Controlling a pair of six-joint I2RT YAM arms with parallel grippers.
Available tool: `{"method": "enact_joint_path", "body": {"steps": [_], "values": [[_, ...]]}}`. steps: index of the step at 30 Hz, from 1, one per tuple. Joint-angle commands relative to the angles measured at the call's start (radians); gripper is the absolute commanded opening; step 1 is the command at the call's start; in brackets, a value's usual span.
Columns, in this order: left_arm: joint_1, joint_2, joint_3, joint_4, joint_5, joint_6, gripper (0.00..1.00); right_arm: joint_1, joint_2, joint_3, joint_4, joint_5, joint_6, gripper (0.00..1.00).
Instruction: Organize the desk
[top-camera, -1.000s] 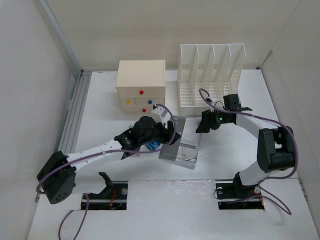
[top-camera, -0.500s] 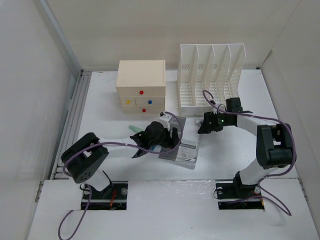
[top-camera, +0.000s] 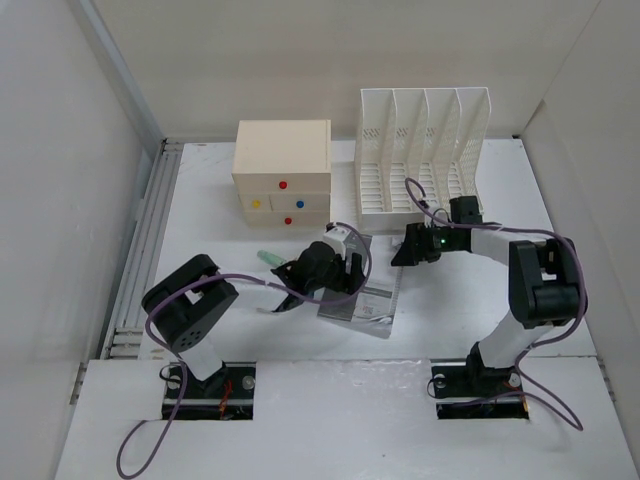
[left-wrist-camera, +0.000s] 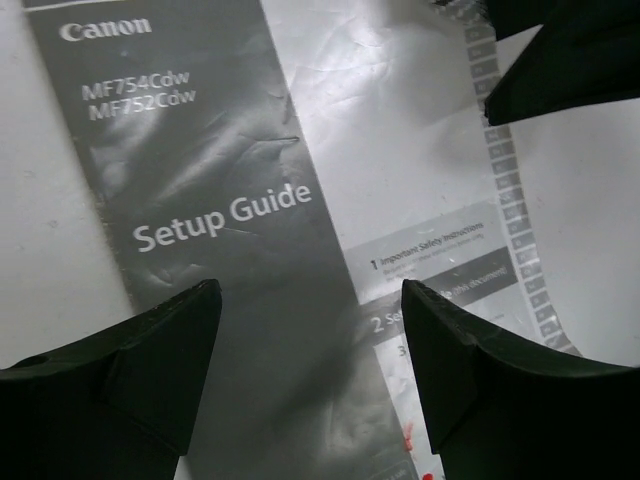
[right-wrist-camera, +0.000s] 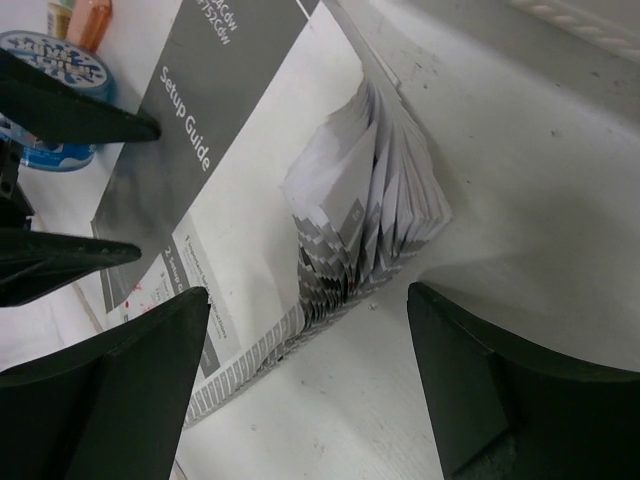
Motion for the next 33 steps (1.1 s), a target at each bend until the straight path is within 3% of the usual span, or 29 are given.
{"method": "enact_joint_path", "body": {"steps": [1, 9, 15, 20, 24, 25, 27, 28, 29, 32, 33], "values": [[0.0, -0.029, 0.027, -0.052, -0.099, 0.046, 0.71, 0.017, 0.046, -0.013, 0.018, -0.013, -0.005, 0.86], [0.0, 0.014, 0.085, -0.191, -0.243, 0.064, 0.72, 0.063, 0.074, 0.005, 0.027, -0.022, 0.013, 0.86], [0.0, 0.144, 0.133, -0.225, -0.177, 0.055, 0.6, 0.074, 0.085, 0.005, 0.027, -0.022, 0.023, 0.86], [-0.01, 0.207, 0.18, -0.247, -0.125, 0.067, 0.51, 0.074, 0.085, 0.005, 0.036, -0.045, 0.023, 0.76], [-0.019, 0.226, 0.2, -0.256, -0.104, 0.067, 0.47, 0.074, 0.085, 0.005, 0.036, -0.093, 0.012, 0.61], [-0.019, 0.226, 0.2, -0.256, -0.104, 0.067, 0.47, 0.074, 0.085, 0.005, 0.036, -0.108, 0.012, 0.51], [-0.03, 0.226, 0.2, -0.256, -0.091, 0.067, 0.46, 0.074, 0.085, 0.014, 0.036, -0.136, -0.002, 0.42], [-0.039, 0.226, 0.2, -0.256, -0.082, 0.067, 0.46, 0.074, 0.085, 0.015, 0.036, -0.146, -0.002, 0.26], [-0.039, 0.226, 0.2, -0.256, -0.082, 0.067, 0.46, 0.074, 0.075, 0.015, 0.024, -0.156, -0.016, 0.19], [-0.059, 0.226, 0.2, -0.256, -0.082, 0.067, 0.46, 0.074, 0.054, 0.041, -0.004, -0.166, -0.048, 0.0], [-0.059, 0.226, 0.2, -0.256, -0.082, 0.067, 0.5, 0.074, 0.03, 0.05, -0.019, -0.166, -0.057, 0.0]]}}
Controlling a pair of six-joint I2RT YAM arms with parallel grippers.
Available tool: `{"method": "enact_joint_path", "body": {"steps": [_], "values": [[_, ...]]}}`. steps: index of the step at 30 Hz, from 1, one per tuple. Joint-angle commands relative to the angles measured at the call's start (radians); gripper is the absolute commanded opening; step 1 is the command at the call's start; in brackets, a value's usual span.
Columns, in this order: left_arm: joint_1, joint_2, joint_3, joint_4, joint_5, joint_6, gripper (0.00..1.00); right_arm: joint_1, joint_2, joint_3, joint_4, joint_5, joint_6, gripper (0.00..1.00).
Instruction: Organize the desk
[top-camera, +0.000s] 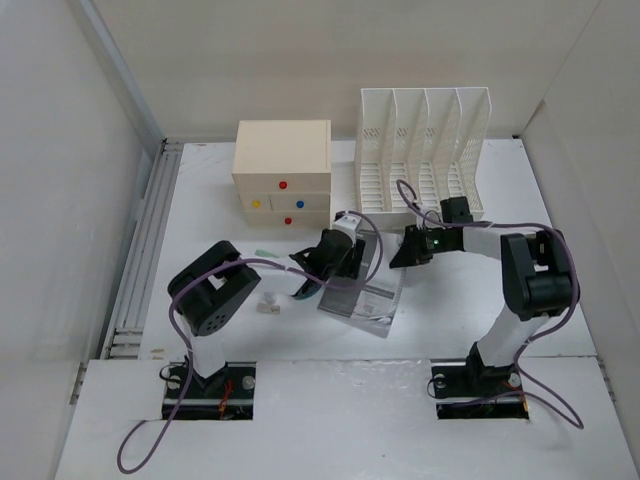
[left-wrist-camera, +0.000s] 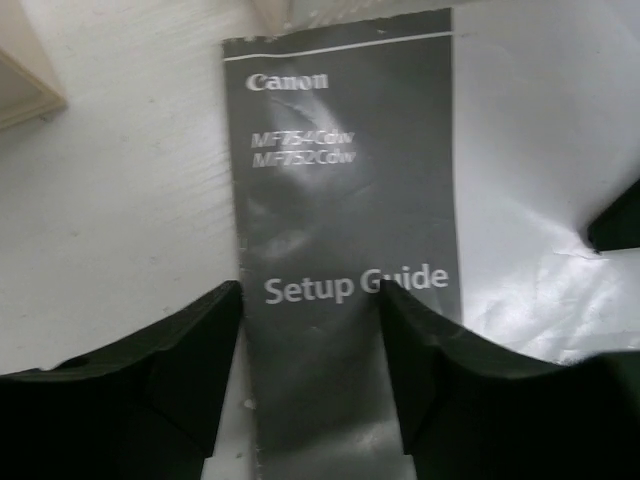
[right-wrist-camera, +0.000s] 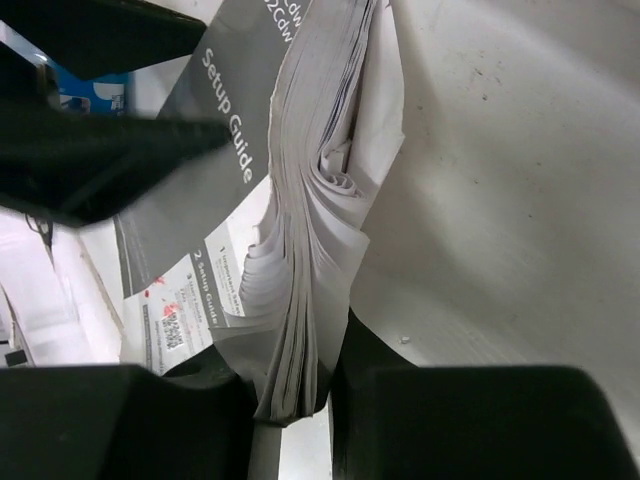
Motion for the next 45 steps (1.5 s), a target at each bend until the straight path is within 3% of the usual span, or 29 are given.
{"method": "enact_joint_path", "body": {"steps": [1, 5, 11, 17, 24, 32, 40, 45], "values": [[-0.064, 0.05, -0.016, -0.093, 0.16, -0.008, 0.56, 0.028, -0.061, 0.032, -0.056, -0.103, -0.07, 0.0], [-0.064, -0.034, -0.043, -0.084, 0.16, -0.028, 0.81, -0.007, -0.165, 0.096, -0.161, -0.103, -0.151, 0.0], [-0.064, -0.215, -0.066, -0.122, 0.172, -0.037, 0.92, -0.029, -0.337, 0.197, -0.337, -0.063, -0.258, 0.0], [-0.064, -0.446, -0.019, -0.22, 0.172, -0.037, 0.93, -0.029, -0.484, 0.216, -0.35, 0.023, -0.269, 0.0], [-0.023, -0.637, 0.067, -0.34, 0.183, -0.018, 0.93, -0.029, -0.573, 0.392, -0.284, 0.179, -0.194, 0.0], [-0.014, -0.772, 0.06, -0.426, 0.151, -0.009, 0.93, -0.038, -0.523, 0.646, -0.186, 0.381, -0.061, 0.0], [-0.014, -0.826, -0.014, -0.437, 0.131, -0.018, 0.92, -0.038, -0.433, 0.757, -0.089, 0.754, 0.047, 0.0], [-0.014, -0.835, -0.014, -0.437, 0.122, -0.018, 0.93, -0.038, -0.37, 0.789, -0.07, 0.843, 0.056, 0.0]]}}
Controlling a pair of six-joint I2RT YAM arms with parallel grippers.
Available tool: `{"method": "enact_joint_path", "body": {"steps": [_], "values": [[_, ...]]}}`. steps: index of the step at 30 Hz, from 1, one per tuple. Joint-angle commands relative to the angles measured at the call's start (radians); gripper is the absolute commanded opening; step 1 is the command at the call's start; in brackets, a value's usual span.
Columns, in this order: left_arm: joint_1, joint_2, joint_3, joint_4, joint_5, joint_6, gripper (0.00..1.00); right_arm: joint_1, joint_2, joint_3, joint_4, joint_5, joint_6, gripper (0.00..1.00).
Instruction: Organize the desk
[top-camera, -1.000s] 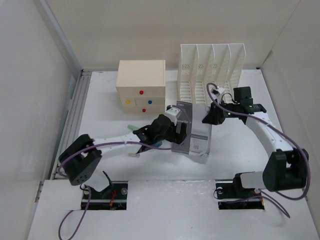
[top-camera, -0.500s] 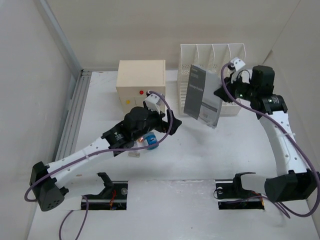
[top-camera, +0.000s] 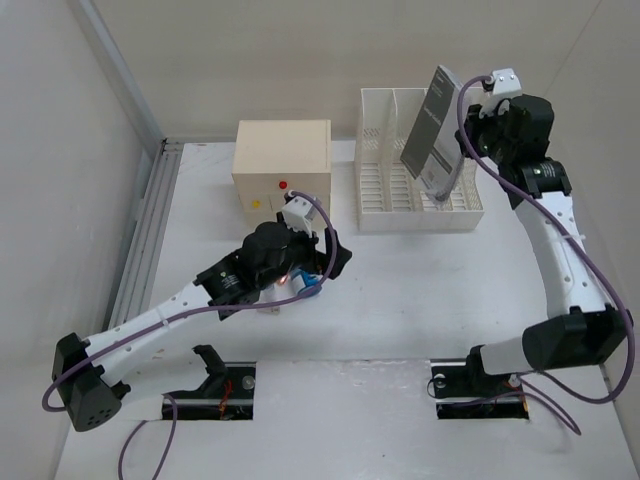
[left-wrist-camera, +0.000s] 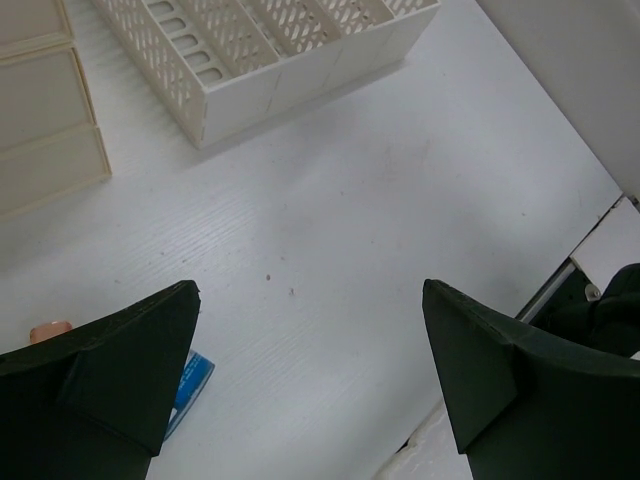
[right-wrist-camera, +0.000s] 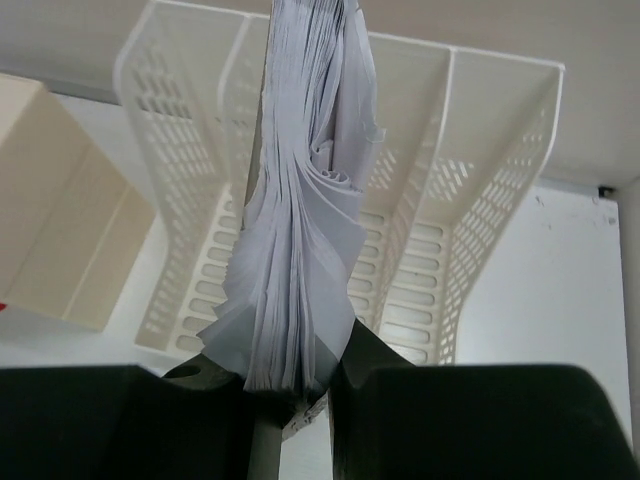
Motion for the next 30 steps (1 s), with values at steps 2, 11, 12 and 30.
{"method": "enact_joint_path", "body": {"steps": [2, 11, 12, 30], "values": [[0.005, -0.03, -0.001, 0.02, -0.017, 0.004, 0.93, 0.004, 0.029, 0.076, 0.143, 0.151, 0.045, 0.0], [0.005, -0.03, -0.01, 0.02, -0.017, -0.005, 0.93, 0.059, 0.098, 0.086, 0.237, 0.201, 0.045, 0.0], [0.005, -0.03, -0.01, 0.02, -0.017, -0.005, 0.93, 0.059, 0.118, 0.086, 0.237, 0.201, 0.045, 0.0], [0.005, -0.03, -0.019, 0.02, -0.026, -0.014, 0.93, 0.205, 0.253, -0.019, 0.557, 0.38, 0.054, 0.0]]}}
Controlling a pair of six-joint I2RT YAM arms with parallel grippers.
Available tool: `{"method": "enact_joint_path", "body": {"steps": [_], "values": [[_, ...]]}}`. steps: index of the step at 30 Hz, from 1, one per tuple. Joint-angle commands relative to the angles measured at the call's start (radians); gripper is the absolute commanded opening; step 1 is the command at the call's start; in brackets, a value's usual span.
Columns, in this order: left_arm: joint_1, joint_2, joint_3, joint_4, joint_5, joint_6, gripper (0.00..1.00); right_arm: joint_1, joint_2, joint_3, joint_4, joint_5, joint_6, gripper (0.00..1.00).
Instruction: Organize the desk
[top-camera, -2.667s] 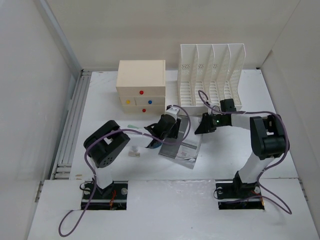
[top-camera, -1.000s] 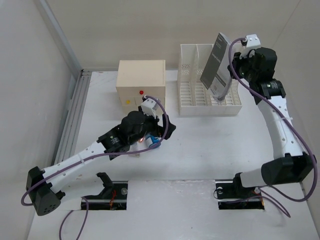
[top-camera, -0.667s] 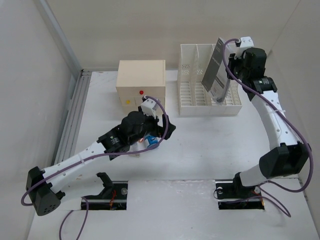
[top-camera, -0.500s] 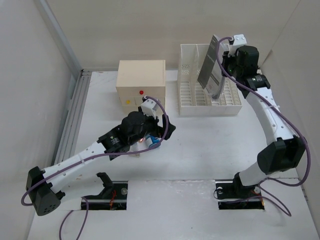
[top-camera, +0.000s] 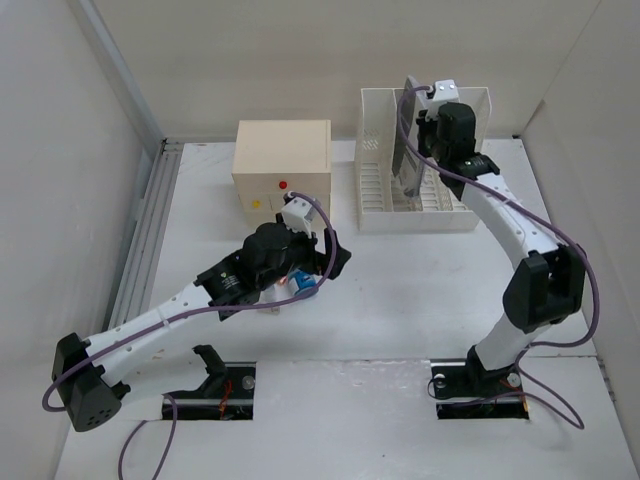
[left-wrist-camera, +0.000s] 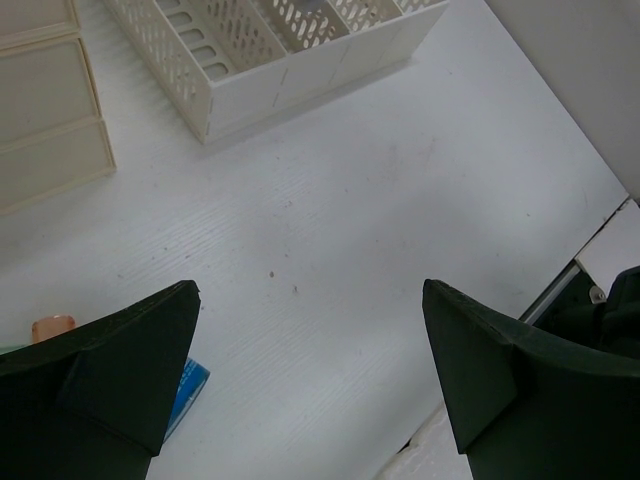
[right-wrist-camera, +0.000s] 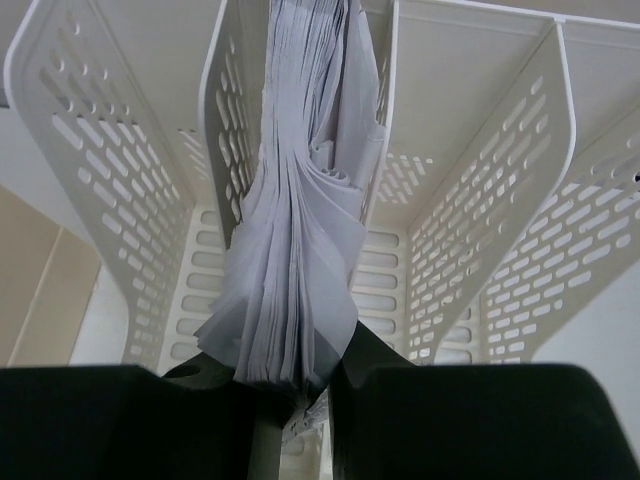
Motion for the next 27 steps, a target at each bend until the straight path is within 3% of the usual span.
{"method": "enact_joint_path", "body": {"steps": [1, 9, 10, 11, 14, 18, 20, 21, 23, 26, 27], "values": [[0.005, -0.029, -0.01, 0.023, -0.013, -0.006, 0.93, 0.01, -0.038, -0.006, 0.325, 0.038, 0.024, 0.0], [0.005, -0.038, -0.019, 0.023, -0.022, -0.017, 0.93, 0.01, -0.081, -0.198, 0.421, -0.02, 0.034, 0.0], [0.005, -0.038, -0.019, 0.032, -0.032, -0.017, 0.93, 0.01, -0.091, -0.215, 0.421, -0.031, 0.034, 0.05], [0.005, -0.047, -0.019, 0.032, -0.032, -0.026, 0.93, 0.02, -0.101, -0.23, 0.421, -0.041, 0.034, 0.28], [0.005, -0.057, -0.019, 0.041, -0.055, -0.035, 0.93, 0.029, -0.156, -0.283, 0.421, -0.052, -0.005, 0.68], [0.005, -0.066, -0.008, 0.051, -0.131, -0.058, 0.93, 0.029, -0.274, -0.312, 0.412, -0.052, -0.058, 0.86], [0.005, -0.076, 0.004, 0.06, -0.186, -0.071, 0.91, 0.029, -0.346, -0.284, 0.32, -0.052, -0.083, 0.93], [0.005, -0.086, 0.018, 0.06, -0.206, -0.071, 0.91, 0.029, -0.369, -0.261, 0.271, -0.086, -0.092, 1.0], [0.036, -0.098, 0.027, 0.06, -0.229, -0.081, 0.89, 0.029, -0.406, -0.194, 0.102, -0.187, -0.115, 1.0], [0.122, -0.11, 0.047, 0.06, -0.229, -0.092, 0.86, -0.025, -0.454, -0.203, -0.057, -0.622, -0.138, 1.0], [0.152, -0.11, 0.047, 0.048, -0.216, -0.101, 0.82, -0.025, -0.463, -0.203, -0.097, -0.72, -0.138, 0.94]]}}
